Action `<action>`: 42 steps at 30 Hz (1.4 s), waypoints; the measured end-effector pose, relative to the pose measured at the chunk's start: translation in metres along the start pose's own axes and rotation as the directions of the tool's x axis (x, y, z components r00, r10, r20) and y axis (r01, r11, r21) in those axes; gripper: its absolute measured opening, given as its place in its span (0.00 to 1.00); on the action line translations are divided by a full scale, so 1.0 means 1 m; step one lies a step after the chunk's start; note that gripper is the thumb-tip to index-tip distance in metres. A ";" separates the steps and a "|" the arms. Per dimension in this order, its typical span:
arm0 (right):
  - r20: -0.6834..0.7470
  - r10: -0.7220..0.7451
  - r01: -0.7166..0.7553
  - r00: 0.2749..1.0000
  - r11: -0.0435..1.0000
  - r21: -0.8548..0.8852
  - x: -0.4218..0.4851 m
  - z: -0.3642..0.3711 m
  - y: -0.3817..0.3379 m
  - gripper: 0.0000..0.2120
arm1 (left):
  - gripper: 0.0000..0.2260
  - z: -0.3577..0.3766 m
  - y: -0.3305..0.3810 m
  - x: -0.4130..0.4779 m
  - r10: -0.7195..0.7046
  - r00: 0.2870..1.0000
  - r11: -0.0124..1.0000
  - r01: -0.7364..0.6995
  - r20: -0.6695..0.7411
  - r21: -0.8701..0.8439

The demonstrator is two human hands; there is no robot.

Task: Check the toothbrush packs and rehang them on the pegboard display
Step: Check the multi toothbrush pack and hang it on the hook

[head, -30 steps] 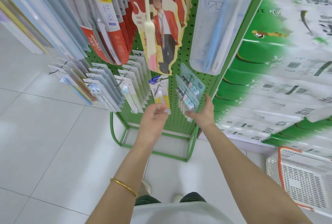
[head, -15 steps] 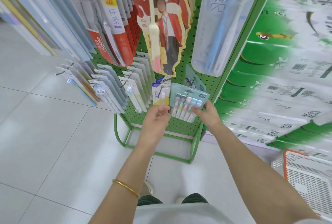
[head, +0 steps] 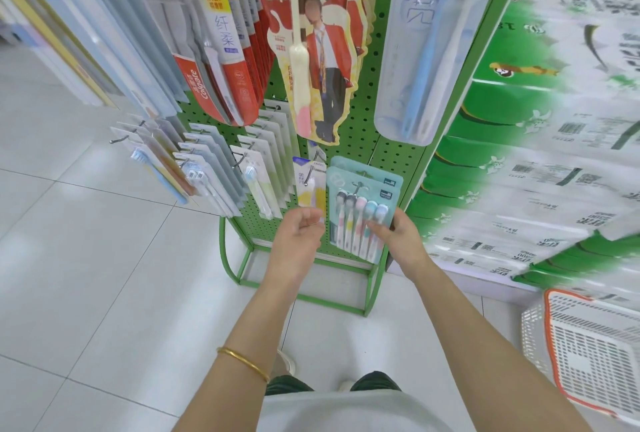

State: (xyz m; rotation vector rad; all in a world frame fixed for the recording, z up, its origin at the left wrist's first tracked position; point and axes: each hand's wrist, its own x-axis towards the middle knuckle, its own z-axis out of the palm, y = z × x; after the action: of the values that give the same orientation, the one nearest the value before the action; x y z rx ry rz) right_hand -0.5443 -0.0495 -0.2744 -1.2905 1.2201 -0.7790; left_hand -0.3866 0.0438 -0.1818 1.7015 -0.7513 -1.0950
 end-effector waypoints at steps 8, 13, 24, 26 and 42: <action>0.128 0.027 -0.034 0.991 0.998 0.046 -0.023 -0.001 0.009 0.10 | 0.12 0.001 -0.010 -0.002 -0.024 0.999 1.000 0.024 -0.046 0.015; 0.205 0.046 -0.064 0.978 0.995 0.081 -0.032 -0.006 0.003 0.10 | 0.14 0.000 -0.013 -0.004 -0.037 0.995 0.999 0.038 -0.088 0.004; 0.321 0.077 -0.131 0.944 0.980 0.150 -0.045 -0.016 -0.001 0.17 | 0.14 -0.001 -0.016 -0.009 -0.034 0.993 0.999 0.034 -0.116 -0.002; 0.339 0.076 -0.137 0.938 0.977 0.161 -0.046 -0.017 -0.003 0.21 | 0.14 -0.001 -0.016 -0.010 -0.039 0.995 0.999 0.038 -0.091 -0.008; 0.415 0.010 -0.183 0.910 0.907 0.378 -0.053 -0.001 -0.013 0.29 | 0.09 -0.009 -0.013 -0.012 0.078 0.995 0.963 -0.061 0.056 -0.261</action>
State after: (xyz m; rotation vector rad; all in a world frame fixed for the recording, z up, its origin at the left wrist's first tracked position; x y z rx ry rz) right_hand -0.5552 -0.0019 -0.2500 -0.9681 0.7283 -0.6116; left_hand -0.3835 0.0621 -0.1882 1.4145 -0.6715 -1.1509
